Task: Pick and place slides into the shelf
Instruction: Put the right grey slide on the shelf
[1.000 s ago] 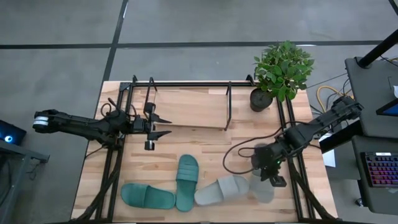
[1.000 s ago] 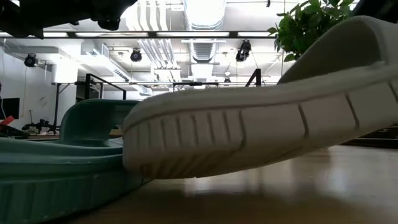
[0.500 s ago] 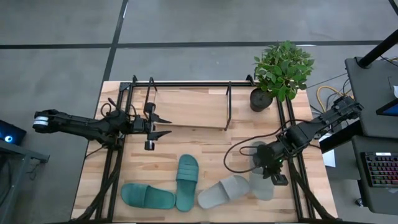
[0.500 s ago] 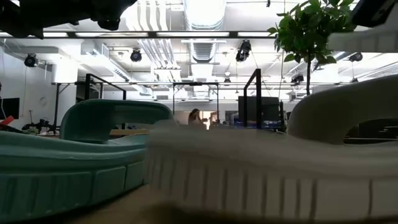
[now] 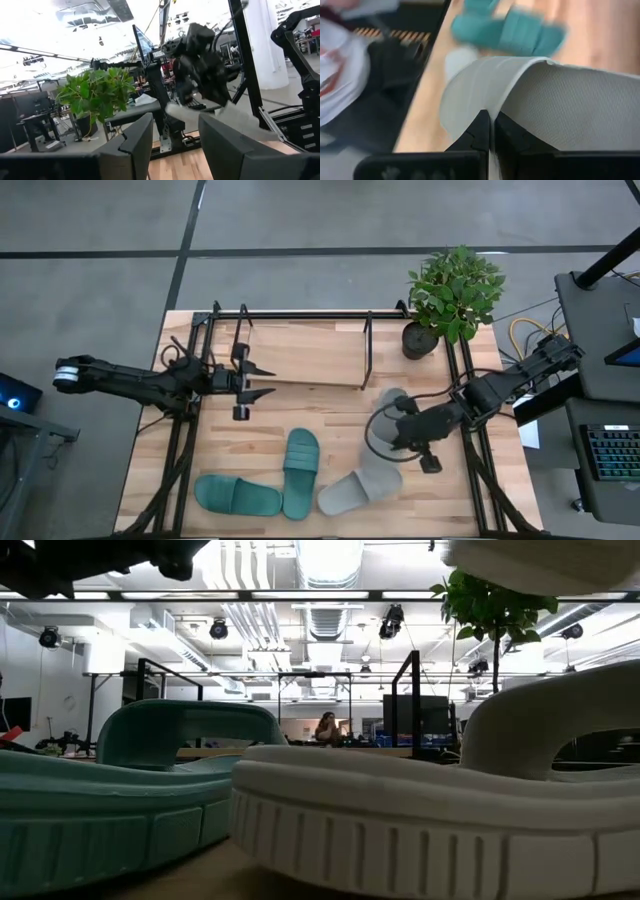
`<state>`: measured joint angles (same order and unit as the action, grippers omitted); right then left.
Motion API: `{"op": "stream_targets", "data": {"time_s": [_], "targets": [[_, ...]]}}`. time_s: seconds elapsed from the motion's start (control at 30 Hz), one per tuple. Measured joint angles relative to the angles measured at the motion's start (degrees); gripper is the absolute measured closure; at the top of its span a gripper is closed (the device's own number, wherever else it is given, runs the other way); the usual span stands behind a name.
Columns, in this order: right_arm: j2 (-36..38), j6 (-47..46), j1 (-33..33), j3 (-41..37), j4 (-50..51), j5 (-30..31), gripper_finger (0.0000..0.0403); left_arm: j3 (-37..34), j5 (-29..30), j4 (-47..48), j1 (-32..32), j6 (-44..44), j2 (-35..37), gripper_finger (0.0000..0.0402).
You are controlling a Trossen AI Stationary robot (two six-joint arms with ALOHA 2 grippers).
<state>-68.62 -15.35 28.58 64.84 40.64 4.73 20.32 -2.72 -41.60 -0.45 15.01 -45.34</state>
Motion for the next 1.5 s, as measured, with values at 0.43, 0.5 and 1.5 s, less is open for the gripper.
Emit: {"op": "stream_targets", "data": {"time_s": [0.43, 0.5, 1.5], "targets": [[0.0, 18.0, 0.0, -2.3, -22.4, 30.3, 0.0394, 0.7, 0.0, -0.3, 0.0, 0.4, -2.6, 0.0257], [0.0, 21.5, 0.0, -3.3, -26.8, 33.0, 0.0394, 0.7, 0.0, -0.5, 0.0, 0.5, -2.6, 0.0257], [-12.8, 59.1, -7.8, -11.1, -70.7, 34.5, 0.0394, 0.7, 0.0, -1.8, 0.0, 0.3, -3.8, 0.0257]]}}
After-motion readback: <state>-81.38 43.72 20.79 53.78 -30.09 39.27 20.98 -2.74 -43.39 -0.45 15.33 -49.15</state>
